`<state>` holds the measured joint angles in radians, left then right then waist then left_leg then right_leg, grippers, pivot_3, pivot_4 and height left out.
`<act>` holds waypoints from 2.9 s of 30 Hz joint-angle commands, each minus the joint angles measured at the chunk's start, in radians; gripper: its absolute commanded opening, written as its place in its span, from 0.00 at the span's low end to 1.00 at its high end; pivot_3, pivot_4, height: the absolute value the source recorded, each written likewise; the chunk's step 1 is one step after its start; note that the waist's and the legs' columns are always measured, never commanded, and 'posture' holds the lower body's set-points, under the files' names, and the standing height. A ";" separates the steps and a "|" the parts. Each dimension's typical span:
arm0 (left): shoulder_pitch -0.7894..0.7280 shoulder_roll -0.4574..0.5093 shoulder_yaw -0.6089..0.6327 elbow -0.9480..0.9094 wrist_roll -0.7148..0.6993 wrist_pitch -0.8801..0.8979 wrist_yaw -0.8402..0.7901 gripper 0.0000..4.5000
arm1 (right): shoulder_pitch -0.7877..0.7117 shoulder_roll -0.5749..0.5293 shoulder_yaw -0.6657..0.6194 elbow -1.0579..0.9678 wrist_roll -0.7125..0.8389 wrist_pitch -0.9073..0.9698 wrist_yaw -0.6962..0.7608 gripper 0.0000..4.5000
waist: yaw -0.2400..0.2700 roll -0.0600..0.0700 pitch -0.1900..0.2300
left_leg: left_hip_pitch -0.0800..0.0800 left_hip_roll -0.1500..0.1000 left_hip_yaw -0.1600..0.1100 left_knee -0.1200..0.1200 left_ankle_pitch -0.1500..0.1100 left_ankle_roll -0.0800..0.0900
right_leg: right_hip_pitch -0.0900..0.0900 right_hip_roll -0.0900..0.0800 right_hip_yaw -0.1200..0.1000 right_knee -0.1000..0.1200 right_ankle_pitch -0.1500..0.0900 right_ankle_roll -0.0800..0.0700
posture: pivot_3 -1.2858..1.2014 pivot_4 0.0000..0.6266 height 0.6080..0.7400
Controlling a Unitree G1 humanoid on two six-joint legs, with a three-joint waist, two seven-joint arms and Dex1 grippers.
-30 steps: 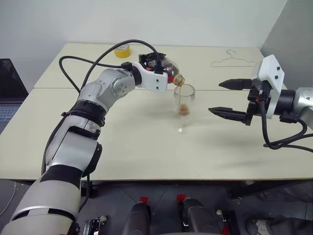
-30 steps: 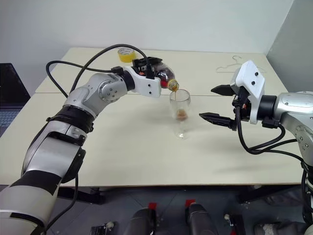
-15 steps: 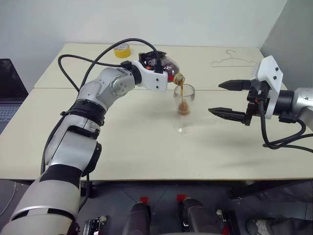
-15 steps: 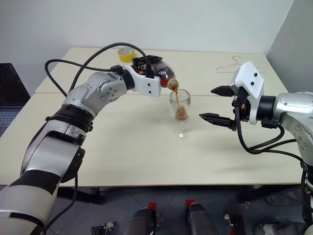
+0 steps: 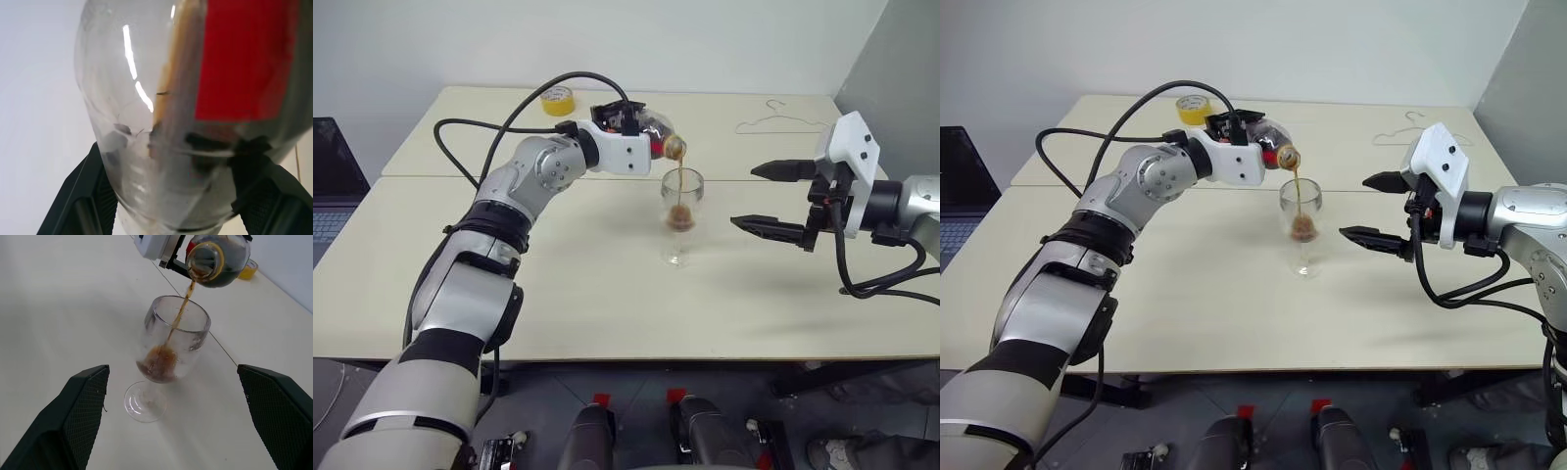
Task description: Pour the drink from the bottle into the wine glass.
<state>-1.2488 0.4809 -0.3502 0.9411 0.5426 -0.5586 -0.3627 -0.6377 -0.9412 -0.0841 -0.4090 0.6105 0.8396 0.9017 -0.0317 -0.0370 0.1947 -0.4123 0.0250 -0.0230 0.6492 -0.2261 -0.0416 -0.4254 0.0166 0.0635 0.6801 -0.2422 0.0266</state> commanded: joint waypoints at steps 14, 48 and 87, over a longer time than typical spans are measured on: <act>0.112 -0.089 0.390 -0.212 -0.539 0.395 -0.109 0.69 | -0.031 0.010 0.020 -0.004 -0.003 -0.025 0.023 1.00 | -0.005 0.000 0.000 | -0.001 0.001 0.000 0.002 0.000 0.000 | 0.000 0.000 0.000 0.000 0.000 0.000 | 0.52 0.24 1.00; 0.672 -0.082 0.718 -0.517 -0.728 0.829 0.269 0.69 | -0.217 0.143 0.120 0.122 -0.009 -0.085 0.121 1.00 | 0.002 0.000 0.000 | 0.001 0.002 -0.001 0.013 0.001 0.001 | 0.005 0.001 0.000 0.000 0.008 0.004 | 0.52 0.24 1.00; 0.774 0.143 0.749 -0.903 -0.815 1.039 0.093 0.99 | -0.228 0.142 0.129 0.215 -0.094 -0.151 0.192 1.00 | 0.000 0.000 0.000 | 0.001 0.003 0.000 0.011 0.001 0.001 | 0.004 0.000 0.000 -0.001 0.007 0.004 | 0.52 0.24 1.00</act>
<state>-0.4567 0.5964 0.3635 0.1022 -0.2591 0.4813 -0.2578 -0.8481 -0.7893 0.0640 -0.1888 0.5234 0.7076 1.0896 -0.0322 -0.0369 0.1947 -0.4113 0.0277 -0.0231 0.6606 -0.2255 -0.0407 -0.4213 0.0170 0.0635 0.6789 -0.2348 0.0302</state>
